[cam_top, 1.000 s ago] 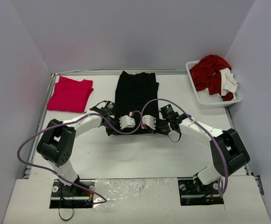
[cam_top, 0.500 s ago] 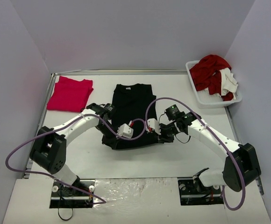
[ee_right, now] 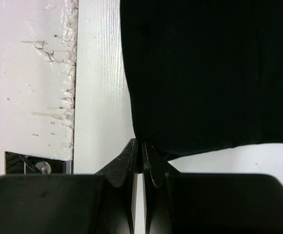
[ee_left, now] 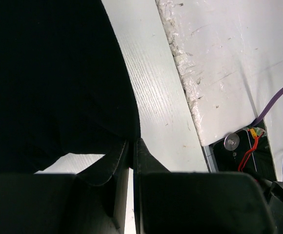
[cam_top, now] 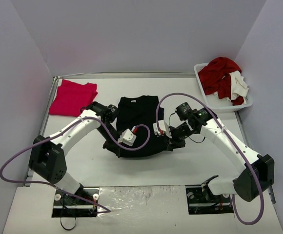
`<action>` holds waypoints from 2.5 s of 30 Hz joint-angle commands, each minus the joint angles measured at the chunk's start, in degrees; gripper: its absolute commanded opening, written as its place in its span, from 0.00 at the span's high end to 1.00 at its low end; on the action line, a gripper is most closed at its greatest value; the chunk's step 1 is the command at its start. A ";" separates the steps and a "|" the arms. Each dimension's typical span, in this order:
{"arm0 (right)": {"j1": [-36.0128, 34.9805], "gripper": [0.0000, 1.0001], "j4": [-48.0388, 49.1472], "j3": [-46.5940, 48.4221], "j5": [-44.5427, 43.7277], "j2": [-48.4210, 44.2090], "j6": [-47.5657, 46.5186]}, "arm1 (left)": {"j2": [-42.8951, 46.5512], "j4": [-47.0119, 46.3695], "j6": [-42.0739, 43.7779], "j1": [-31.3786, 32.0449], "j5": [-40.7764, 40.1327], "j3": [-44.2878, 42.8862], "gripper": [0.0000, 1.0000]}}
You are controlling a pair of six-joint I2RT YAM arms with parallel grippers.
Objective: Fold and stack the t-shirts
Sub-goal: Grab one side of the 2/3 rectangular tshirt with both arms, then fold the long partially folded tshirt into a neat square
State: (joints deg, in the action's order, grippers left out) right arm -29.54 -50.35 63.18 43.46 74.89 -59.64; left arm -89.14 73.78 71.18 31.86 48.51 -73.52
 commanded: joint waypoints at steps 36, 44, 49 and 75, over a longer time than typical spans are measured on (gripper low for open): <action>8.18 1.00 -9.95 25.15 0.66 15.45 -10.06 | -1.37 8.66 -6.84 -6.80 -5.01 -18.67 0.98; 11.34 1.00 -9.51 33.22 1.71 21.86 -11.73 | -7.53 9.54 -5.61 -9.09 -5.36 -26.32 0.98; 12.49 1.00 -9.51 37.63 1.80 25.38 -12.26 | -10.34 10.07 -5.26 -10.58 -5.53 -31.07 0.97; 17.06 1.00 -6.78 56.26 3.47 47.35 -13.58 | -29.24 13.05 -2.18 -15.16 -5.09 -50.14 0.98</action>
State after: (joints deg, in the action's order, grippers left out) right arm -13.56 -56.18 115.63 45.74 120.60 -72.18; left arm -118.21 75.26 66.81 17.74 42.98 -120.03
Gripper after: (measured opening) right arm 0.012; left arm 0.043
